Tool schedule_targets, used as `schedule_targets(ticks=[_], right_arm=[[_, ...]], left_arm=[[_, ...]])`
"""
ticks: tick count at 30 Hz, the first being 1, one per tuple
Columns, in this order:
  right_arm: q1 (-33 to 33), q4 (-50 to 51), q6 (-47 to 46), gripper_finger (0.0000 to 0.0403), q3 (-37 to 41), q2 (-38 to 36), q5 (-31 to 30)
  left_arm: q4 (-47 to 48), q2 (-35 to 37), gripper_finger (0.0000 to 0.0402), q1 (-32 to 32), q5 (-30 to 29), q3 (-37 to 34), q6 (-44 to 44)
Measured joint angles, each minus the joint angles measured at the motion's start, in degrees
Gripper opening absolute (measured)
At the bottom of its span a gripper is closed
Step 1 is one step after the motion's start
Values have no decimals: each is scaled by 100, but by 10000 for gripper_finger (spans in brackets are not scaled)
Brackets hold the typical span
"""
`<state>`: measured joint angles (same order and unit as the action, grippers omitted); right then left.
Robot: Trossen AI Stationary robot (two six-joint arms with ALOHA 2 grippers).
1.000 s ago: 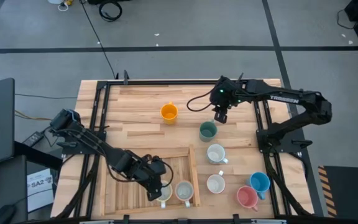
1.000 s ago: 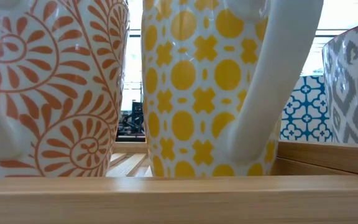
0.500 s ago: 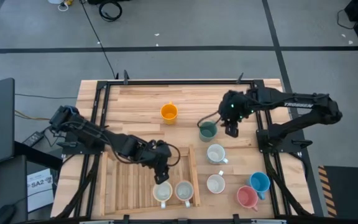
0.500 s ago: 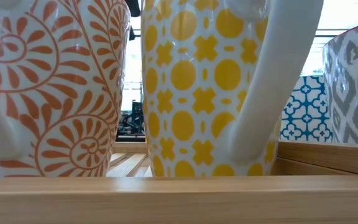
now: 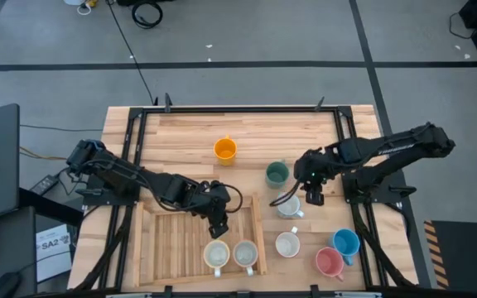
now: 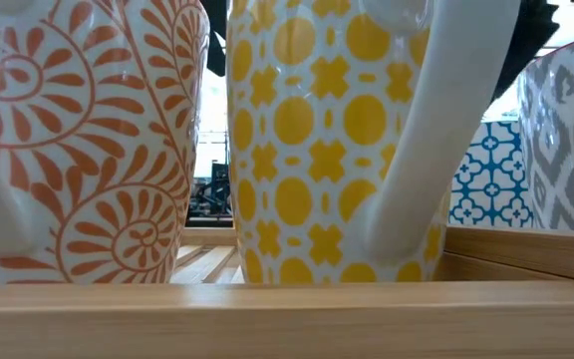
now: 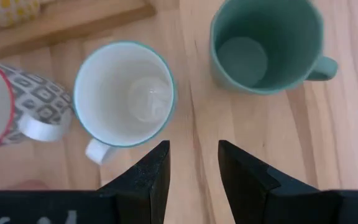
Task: Place coffee mugs
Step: Put the blue patterned mug on the shelf
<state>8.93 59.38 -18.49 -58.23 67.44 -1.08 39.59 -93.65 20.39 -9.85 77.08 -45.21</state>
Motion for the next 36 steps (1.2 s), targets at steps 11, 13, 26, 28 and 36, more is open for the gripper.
schedule_targets(ticks=[11, 13, 26, 28, 36], right_arm=[[256, -1181, -503, 142, 567, 2, -35], [291, -1407, -556, 142, 637, 2, -37], [339, -2167, -539, 142, 1278, 131, -127], [339, -2219, -541, 142, 1335, 190, -125], [339, -2551, -539, 142, 1587, 467, -98]], left_arm=[[-2, -4, 183, 1, 0, 0, -20], [-1, -4, 183, 1, 0, 0, -20], [-46, -7, 183, 1, 0, 0, -24], [-67, -9, 183, 1, 0, 0, -24], [-111, -9, 183, 1, 0, 0, -11]])
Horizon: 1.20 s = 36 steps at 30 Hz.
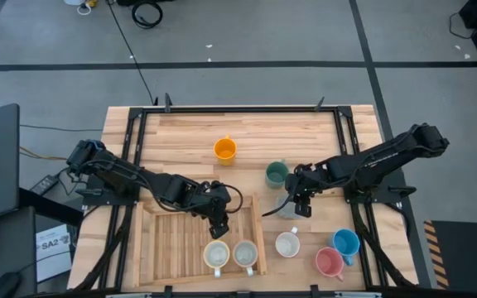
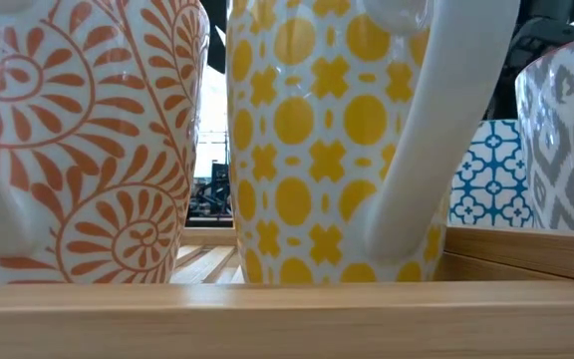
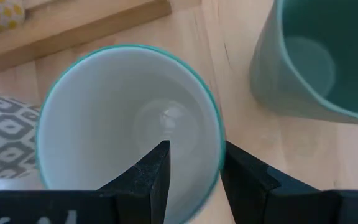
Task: Place coffee mugs
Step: Put the blue patterned mug on the shelf
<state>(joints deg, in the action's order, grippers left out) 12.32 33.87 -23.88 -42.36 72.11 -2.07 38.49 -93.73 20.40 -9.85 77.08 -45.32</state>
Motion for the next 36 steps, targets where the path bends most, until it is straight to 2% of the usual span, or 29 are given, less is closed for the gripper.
schedule_targets(ticks=[12, 19, 27, 36], right_arm=[[0, -314, -15, 140, 6, 95, 190], [0, -315, 0, 103, 6, 95, 168], [-2, -349, 7, 30, 6, 94, 162], [-7, -297, -57, 36, -55, 93, 205]], left_arm=[[-95, 0, 183, 0, 0, 0, 13], [-93, 63, 183, 9, -2, 2, 117], [57, 509, 183, 48, -52, -1, 518], [834, 1319, 183, 46, -166, 0, 912]])
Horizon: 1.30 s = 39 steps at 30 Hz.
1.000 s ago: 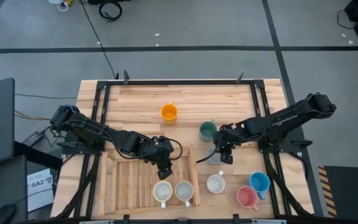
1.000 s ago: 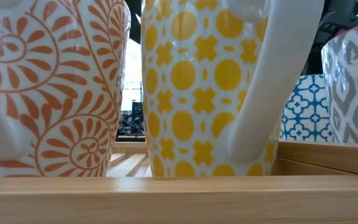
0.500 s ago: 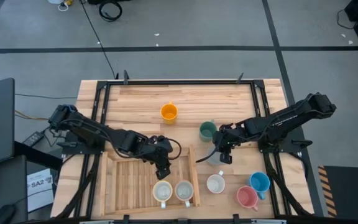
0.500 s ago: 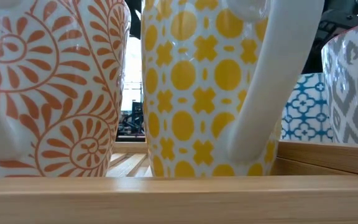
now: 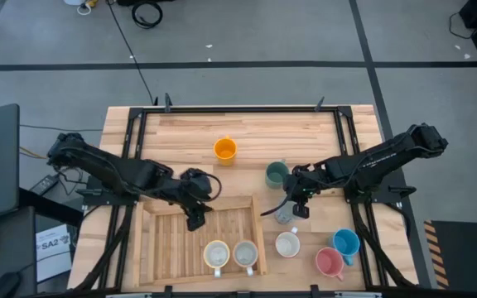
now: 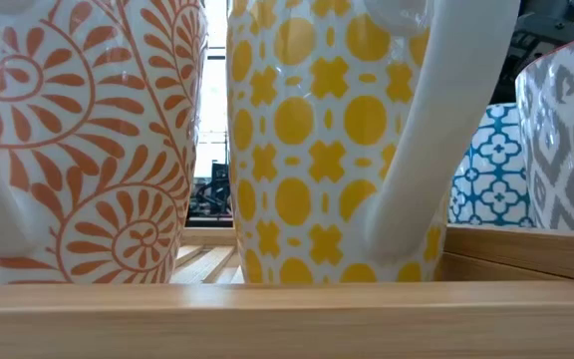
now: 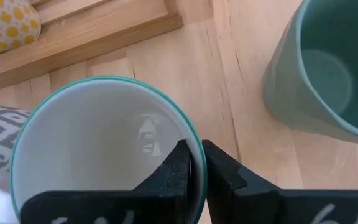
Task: Place coffee mugs
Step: Put the blue patterned mug on the shelf
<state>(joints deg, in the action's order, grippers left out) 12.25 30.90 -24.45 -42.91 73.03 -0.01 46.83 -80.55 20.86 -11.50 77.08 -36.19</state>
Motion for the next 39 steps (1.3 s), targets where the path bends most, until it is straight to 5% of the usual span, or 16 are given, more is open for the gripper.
schedule_targets(ticks=[8, 21, 31, 39], right_arm=[[-4, 841, -2, 30, -947, 0, 4], [-477, 2384, 84, 32, -3185, -2, -523], [-1431, 1239, 678, 32, -3898, 27, -911], [-1928, 481, 691, 32, -3907, 938, -116]], left_arm=[[1169, 627, 183, 26, -594, 2, 5], [1620, 834, 183, 20, -636, 0, 1], [1613, 834, 183, 20, -650, 0, -12], [1602, 834, 183, 20, -652, 0, -12]])
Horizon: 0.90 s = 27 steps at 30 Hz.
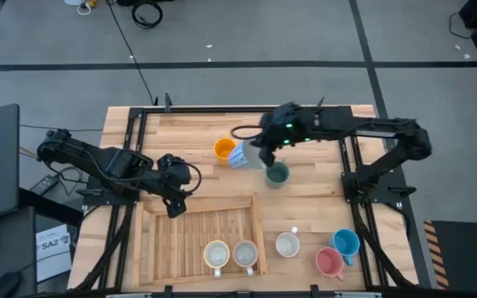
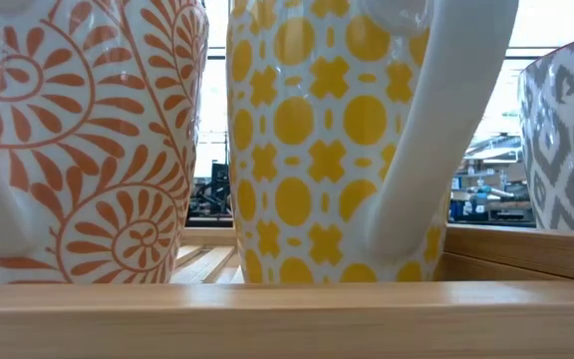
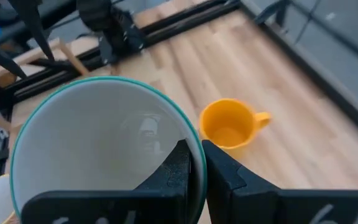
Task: Place coffee mugs
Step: Put the blue patterned mug on the shelf
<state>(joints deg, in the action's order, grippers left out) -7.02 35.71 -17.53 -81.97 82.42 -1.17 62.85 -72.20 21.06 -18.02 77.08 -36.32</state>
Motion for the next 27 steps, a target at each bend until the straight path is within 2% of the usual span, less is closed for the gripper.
schedule_targets(ticks=[8, 27], right_arm=[[-100, -507, -29, 32, 11, 1169, 804], [-101, -698, 124, 32, 11, 2437, 841]], left_arm=[[-1, -1, 183, 0, 0, 0, 0], [-1, -2, 183, 0, 0, 0, -44]])
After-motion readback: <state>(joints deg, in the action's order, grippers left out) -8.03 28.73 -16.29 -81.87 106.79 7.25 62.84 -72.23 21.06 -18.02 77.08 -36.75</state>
